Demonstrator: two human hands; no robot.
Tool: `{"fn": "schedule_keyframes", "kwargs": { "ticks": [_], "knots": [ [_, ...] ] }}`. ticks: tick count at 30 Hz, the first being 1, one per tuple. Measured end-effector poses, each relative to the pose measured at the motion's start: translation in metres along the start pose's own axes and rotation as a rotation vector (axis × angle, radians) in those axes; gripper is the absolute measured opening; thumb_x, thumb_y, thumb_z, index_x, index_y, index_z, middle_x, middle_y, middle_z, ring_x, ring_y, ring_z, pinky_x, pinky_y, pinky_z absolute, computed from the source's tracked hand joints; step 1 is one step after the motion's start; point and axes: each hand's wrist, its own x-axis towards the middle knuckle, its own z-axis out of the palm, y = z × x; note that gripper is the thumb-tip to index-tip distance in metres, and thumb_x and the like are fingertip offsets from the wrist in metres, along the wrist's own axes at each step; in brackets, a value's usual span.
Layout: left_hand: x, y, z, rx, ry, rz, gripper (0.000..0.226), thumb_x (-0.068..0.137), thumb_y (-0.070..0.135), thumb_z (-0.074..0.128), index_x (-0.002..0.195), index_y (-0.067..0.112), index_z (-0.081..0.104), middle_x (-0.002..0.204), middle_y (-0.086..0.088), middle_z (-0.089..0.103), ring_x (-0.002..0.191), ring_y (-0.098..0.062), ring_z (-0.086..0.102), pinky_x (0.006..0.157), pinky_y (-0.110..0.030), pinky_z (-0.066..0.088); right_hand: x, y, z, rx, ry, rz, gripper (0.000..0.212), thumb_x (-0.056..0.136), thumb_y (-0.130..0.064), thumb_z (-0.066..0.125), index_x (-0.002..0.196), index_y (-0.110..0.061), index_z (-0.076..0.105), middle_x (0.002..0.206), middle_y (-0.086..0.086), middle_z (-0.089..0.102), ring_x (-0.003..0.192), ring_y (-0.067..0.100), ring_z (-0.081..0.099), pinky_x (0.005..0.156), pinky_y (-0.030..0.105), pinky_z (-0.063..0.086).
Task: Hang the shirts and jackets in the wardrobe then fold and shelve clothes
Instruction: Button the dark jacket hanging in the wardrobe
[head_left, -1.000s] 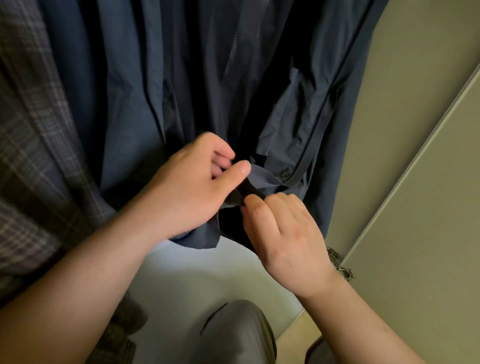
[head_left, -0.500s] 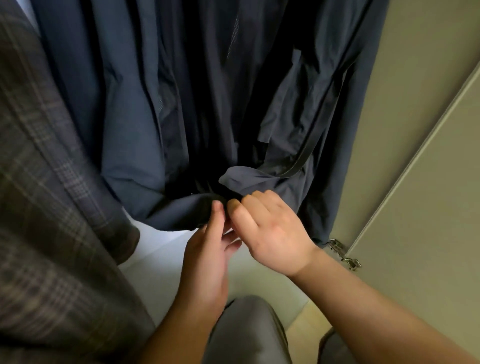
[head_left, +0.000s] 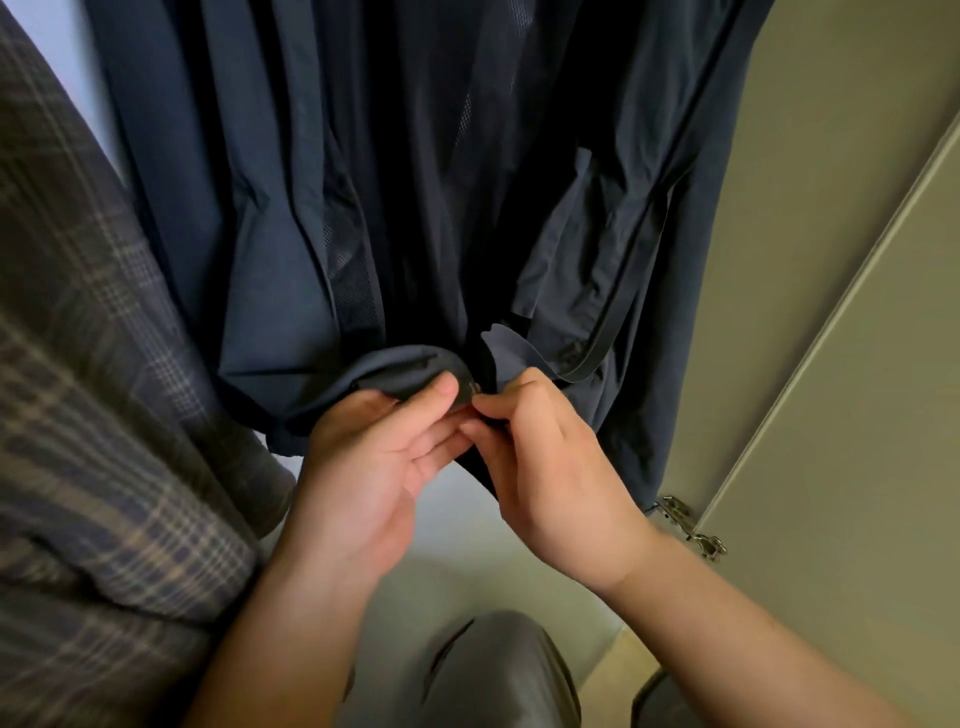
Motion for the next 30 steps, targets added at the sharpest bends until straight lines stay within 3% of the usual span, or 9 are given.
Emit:
{"fn": "schedule_keyframes", "kwargs": {
  "ticks": [7, 13, 19, 21, 24, 26, 30],
  "knots": [
    [-0.004, 0.022, 0.000, 0.040, -0.047, 0.068, 0.007, 0.075, 0.014, 0.069, 0.072, 0.010, 0.074, 0.085, -0.018, 0.074, 0.090, -0.033, 0.074, 0.077, -0.034, 0.060, 0.009, -0.016, -0.003, 0.312, -0.021, 0.025, 0.013, 0.102, -0.011, 0.046, 0.112, -0.018, 0.041, 0.093, 0.003, 0.047, 0.069, 0.003, 0.042, 0.068, 0.018, 0.036],
    [0.002, 0.019, 0.000, 0.056, -0.015, 0.078, 0.010, 0.079, 0.013, 0.067, 0.075, 0.009, 0.075, 0.081, -0.014, 0.073, 0.081, -0.025, 0.073, 0.072, -0.028, 0.058, 0.001, -0.023, 0.012, 0.375, 0.059, 0.132, 0.014, 0.101, -0.011, 0.049, 0.110, -0.018, 0.042, 0.096, 0.002, 0.051, 0.085, 0.012, 0.053, 0.078, 0.020, 0.042],
    [0.002, 0.010, -0.001, 0.165, 0.085, 0.168, 0.022, 0.077, 0.020, 0.069, 0.089, 0.002, 0.070, 0.081, -0.012, 0.074, 0.084, -0.021, 0.072, 0.078, -0.027, 0.058, -0.004, -0.027, 0.015, 0.464, 0.166, 0.334, 0.009, 0.100, -0.012, 0.053, 0.109, -0.015, 0.051, 0.100, -0.012, 0.062, 0.096, -0.004, 0.061, 0.079, 0.005, 0.042],
    [0.001, 0.007, 0.001, 0.195, 0.111, 0.195, 0.020, 0.076, 0.022, 0.070, 0.089, 0.006, 0.071, 0.083, -0.011, 0.075, 0.085, -0.020, 0.072, 0.079, -0.027, 0.057, -0.005, -0.027, 0.015, 0.563, 0.168, 0.417, 0.006, 0.100, -0.014, 0.052, 0.106, -0.018, 0.052, 0.100, -0.012, 0.067, 0.099, 0.002, 0.065, 0.081, 0.010, 0.046],
    [0.000, 0.003, 0.002, 0.205, 0.120, 0.202, 0.011, 0.082, 0.019, 0.069, 0.089, 0.010, 0.071, 0.086, -0.008, 0.076, 0.080, -0.017, 0.070, 0.077, -0.028, 0.055, -0.005, -0.027, 0.017, 0.766, 0.164, 0.519, 0.018, 0.100, -0.018, 0.050, 0.117, -0.023, 0.048, 0.097, -0.002, 0.071, 0.102, 0.021, 0.068, 0.090, 0.033, 0.053],
    [0.000, 0.001, 0.001, 0.224, 0.111, 0.207, 0.005, 0.087, 0.014, 0.068, 0.088, 0.012, 0.072, 0.086, -0.006, 0.076, 0.077, -0.016, 0.068, 0.076, -0.027, 0.053, -0.006, -0.026, 0.018, 0.823, 0.152, 0.555, 0.025, 0.099, -0.019, 0.049, 0.123, -0.024, 0.046, 0.095, 0.002, 0.072, 0.103, 0.025, 0.067, 0.094, 0.042, 0.052],
    [-0.002, 0.000, -0.001, 0.224, 0.068, 0.231, 0.008, 0.081, 0.018, 0.070, 0.084, 0.015, 0.076, 0.084, -0.007, 0.074, 0.078, -0.016, 0.067, 0.071, -0.022, 0.055, -0.009, -0.023, 0.019, 0.866, 0.150, 0.578, 0.021, 0.101, -0.014, 0.049, 0.120, -0.016, 0.058, 0.098, 0.004, 0.073, 0.103, 0.021, 0.068, 0.091, 0.030, 0.053]
  ]
}}
